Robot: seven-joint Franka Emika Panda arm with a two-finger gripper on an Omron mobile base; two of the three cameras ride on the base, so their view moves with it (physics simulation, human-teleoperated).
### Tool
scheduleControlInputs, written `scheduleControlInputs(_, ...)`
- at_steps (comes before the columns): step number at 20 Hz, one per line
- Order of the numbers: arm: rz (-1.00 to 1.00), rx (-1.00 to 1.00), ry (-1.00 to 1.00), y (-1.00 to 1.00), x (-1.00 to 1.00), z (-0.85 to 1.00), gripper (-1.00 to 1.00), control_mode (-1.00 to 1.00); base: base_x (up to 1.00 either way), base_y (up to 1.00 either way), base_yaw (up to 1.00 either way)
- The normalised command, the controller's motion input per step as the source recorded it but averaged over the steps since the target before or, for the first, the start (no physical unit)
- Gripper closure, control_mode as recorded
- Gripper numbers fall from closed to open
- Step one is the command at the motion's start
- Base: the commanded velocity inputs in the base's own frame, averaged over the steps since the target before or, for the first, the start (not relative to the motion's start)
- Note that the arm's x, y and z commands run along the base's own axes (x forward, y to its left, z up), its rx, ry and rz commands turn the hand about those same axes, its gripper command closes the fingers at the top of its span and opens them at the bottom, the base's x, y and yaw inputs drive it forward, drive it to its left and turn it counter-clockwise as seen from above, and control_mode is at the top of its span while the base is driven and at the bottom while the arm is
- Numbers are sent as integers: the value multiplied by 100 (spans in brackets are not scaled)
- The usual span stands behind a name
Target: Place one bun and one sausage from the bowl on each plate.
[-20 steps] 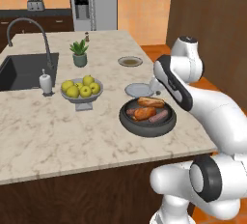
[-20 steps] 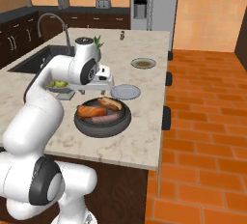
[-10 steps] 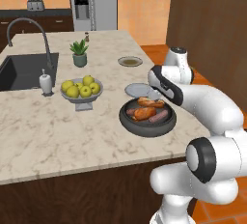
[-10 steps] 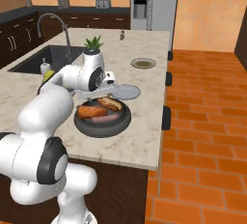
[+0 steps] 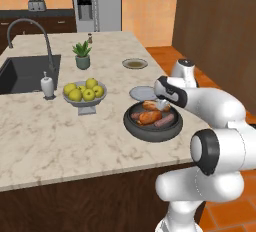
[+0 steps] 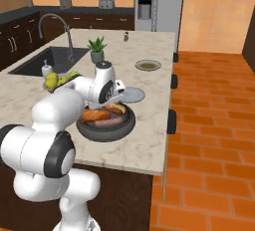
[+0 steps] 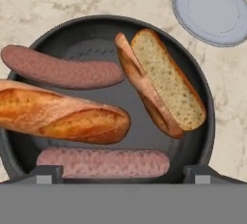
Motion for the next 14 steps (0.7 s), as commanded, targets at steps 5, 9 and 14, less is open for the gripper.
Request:
scheduleControlInputs(5,3,-2,-11,-11,10,-25,-100,-100,0,0,0)
scheduleControlInputs(9,2,-3,-7,-5,33,-16,-100,-100,0,0,0)
scheduleControlInputs(14,11,-6,0,-10,34,-13,-100,-100,0,0,0)
